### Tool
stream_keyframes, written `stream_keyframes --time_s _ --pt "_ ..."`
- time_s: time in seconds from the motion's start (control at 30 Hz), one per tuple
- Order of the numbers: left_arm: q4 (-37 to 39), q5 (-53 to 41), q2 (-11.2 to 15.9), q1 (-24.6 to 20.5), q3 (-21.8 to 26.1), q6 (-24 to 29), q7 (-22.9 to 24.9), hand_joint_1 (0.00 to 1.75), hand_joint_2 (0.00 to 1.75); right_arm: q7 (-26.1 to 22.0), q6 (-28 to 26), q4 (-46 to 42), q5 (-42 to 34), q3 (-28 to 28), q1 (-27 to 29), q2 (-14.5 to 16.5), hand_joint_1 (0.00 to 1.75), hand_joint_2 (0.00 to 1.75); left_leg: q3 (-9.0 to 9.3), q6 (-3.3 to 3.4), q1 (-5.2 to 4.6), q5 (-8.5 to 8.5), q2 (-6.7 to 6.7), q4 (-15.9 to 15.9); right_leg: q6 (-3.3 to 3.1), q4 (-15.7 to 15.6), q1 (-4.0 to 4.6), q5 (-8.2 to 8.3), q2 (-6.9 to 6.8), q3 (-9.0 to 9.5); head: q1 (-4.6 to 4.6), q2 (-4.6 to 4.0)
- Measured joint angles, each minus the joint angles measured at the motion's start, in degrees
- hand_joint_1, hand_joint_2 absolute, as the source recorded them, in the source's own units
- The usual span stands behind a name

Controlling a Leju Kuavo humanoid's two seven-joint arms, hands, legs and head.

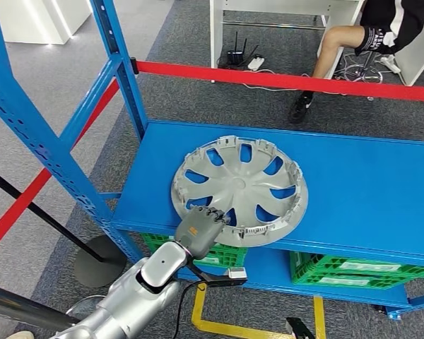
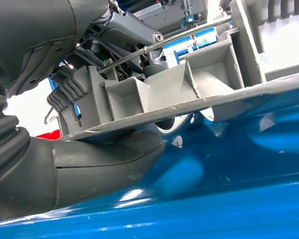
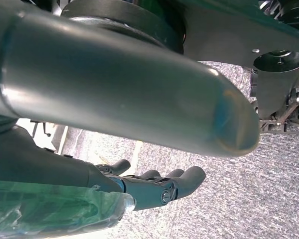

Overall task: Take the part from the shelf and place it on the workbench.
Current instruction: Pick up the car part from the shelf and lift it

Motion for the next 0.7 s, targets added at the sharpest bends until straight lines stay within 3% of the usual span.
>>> stream_keyframes --time_s 0.13,0.3,0.37,0.5,0.7 --pt "0.02 0.00 0.00 0.00 -0.01 0.00 0.00 1.73 1.75 0.00 0.00 0.00 0.00 0.00 0.00 0.00 0.00 0.00 0.00 0.00 0.00 0.00 0.00 0.00 0.00 0.00 0.00 0.00 0.00 0.00 0.00 0.00" --pt "-2.15 -0.74 0.68 0.16 -0.73 2.37 1.24 1.57 1.75 0.00 -0.23 0.00 -0.11 -0.02 0.03 0.00 0.00 0.00 0.00 0.00 0.00 0.01 0.00 0.01 -0.01 0.00 0.00 0.01 0.03 -0.04 0.01 0.00" --pt "-10.57 -1.19 2.06 0.55 -1.96 1.84 2.22 1.57 1.75 0.00 -0.59 0.00 -0.35 -0.03 0.26 0.00 0.00 0.00 -0.14 0.02 0.00 0.07 -0.01 0.02 -0.03 0.01 0.01 0.04 -0.02 -0.16 -0.04 0.00" --pt "-30.68 -1.12 3.45 0.07 -3.06 -6.63 1.49 1.57 1.75 0.17 -0.80 0.02 -0.59 -0.06 0.56 0.00 0.00 0.00 -0.31 0.06 0.00 0.12 -0.05 0.04 -0.04 0.02 0.01 0.05 -0.08 -0.24 -0.07 0.00" --pt "-40.67 -1.44 4.90 0.94 -4.13 -4.24 0.79 1.57 1.75 0.17 -0.81 0.01 -0.58 -0.09 0.50 0.00 0.00 0.00 -0.33 0.08 0.00 0.07 -0.04 0.04 -0.02 0.01 0.00 0.02 -0.06 -0.30 -0.08 0.00"
